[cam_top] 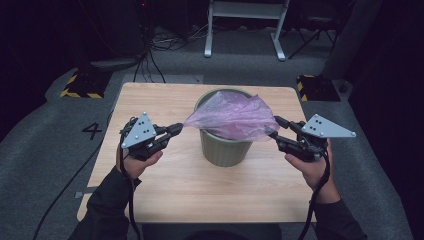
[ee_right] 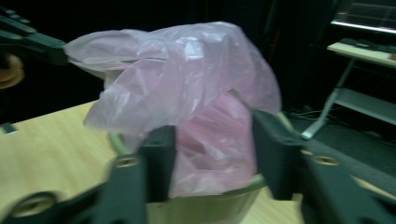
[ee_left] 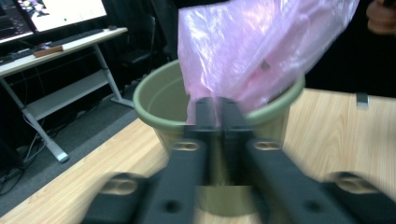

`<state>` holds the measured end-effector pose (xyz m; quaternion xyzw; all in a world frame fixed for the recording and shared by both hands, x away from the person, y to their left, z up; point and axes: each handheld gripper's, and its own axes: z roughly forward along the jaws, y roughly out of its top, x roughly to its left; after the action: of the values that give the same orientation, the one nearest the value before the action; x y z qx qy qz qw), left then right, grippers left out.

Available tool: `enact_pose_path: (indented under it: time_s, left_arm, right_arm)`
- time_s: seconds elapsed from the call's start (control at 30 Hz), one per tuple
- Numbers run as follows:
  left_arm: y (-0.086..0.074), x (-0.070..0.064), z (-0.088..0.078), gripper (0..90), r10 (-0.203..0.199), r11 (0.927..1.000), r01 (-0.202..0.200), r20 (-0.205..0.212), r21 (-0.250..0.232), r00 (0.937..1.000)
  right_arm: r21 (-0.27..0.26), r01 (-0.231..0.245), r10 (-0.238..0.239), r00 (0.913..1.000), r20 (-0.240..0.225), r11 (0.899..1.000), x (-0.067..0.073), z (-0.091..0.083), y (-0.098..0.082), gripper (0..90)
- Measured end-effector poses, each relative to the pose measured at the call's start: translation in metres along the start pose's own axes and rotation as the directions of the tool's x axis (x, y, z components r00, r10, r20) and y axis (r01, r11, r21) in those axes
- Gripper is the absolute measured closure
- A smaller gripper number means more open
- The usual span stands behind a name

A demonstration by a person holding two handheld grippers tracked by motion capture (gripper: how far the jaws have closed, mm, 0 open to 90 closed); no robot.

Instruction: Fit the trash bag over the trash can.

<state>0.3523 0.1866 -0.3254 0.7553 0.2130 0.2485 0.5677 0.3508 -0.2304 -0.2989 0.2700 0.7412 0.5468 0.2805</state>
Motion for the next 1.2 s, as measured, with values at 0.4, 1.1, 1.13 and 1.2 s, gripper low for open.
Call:
enact_pose_path:
  time_s: [0.4,1.1,1.13,1.2]
  left_arm:
    - [-0.015,0.009,0.011,17.5,-0.13,0.9914,0.13,-0.004,0.01,0.9915]
    - [-0.024,0.032,0.059,63.4,-0.248,0.9687,0.248,-0.023,-0.011,0.9685]
    - [-0.024,0.031,0.061,68.8,-0.228,0.9737,0.227,-0.049,-0.013,0.9725]
    - [-0.024,0.032,0.062,76.4,-0.227,0.9739,0.227,-0.04,-0.016,0.9731]
  right_arm:
    - [0.012,0.033,-0.031,0.9954,-0.091,0.999,-0.005,0.018,0.004,75.3]
    - [0.006,0.064,-0.06,0.9712,-0.23,0.998,0.047,0.021,0.017,15.0]
    - [0.019,0.063,-0.057,0.9725,-0.226,0.998,0.052,0.021,0.019,15.0]
    - [0.012,0.029,-0.025,0.9754,-0.219,1.0,0.053,0.022,0.021,15.9]
